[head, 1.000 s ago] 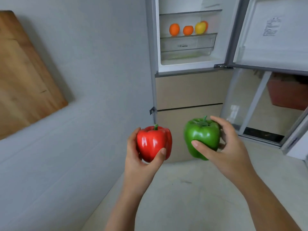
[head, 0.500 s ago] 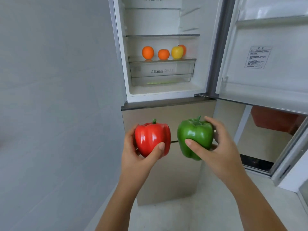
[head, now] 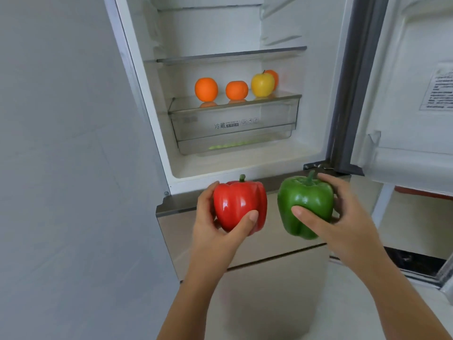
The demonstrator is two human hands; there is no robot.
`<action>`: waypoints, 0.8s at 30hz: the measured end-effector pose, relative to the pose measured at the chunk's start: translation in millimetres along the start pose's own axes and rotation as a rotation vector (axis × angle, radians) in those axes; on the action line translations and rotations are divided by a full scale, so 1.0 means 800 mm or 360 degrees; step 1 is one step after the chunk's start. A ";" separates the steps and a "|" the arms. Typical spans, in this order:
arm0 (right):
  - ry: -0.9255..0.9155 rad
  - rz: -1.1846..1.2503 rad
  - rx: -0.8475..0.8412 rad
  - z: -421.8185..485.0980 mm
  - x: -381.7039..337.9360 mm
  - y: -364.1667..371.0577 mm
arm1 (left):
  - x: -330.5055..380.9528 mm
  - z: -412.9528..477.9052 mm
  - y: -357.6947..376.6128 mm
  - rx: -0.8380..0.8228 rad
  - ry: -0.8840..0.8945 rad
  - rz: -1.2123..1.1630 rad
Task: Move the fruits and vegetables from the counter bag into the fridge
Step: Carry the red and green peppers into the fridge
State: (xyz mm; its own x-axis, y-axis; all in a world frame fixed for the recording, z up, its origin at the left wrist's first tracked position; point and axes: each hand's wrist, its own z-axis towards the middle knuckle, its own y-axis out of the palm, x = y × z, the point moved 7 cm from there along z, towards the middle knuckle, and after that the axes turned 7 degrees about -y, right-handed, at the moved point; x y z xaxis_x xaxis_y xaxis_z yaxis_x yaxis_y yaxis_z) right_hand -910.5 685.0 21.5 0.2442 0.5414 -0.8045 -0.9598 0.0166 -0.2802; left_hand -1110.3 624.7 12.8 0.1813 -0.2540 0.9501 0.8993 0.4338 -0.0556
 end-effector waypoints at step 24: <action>-0.0655 0.0251 0.0073 0.400 -0.040 0.048 | 0.143 0.380 0.023 0.0205 0.0760 0.0159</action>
State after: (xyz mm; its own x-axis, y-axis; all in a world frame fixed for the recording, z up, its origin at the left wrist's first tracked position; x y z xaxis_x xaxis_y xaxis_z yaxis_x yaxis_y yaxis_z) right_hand -999.7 937.3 203.9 0.0278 0.8298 -0.5574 -0.9883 -0.0607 -0.1397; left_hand -1193.9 866.5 214.1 0.4528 -0.5601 0.6938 0.8175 0.5714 -0.0722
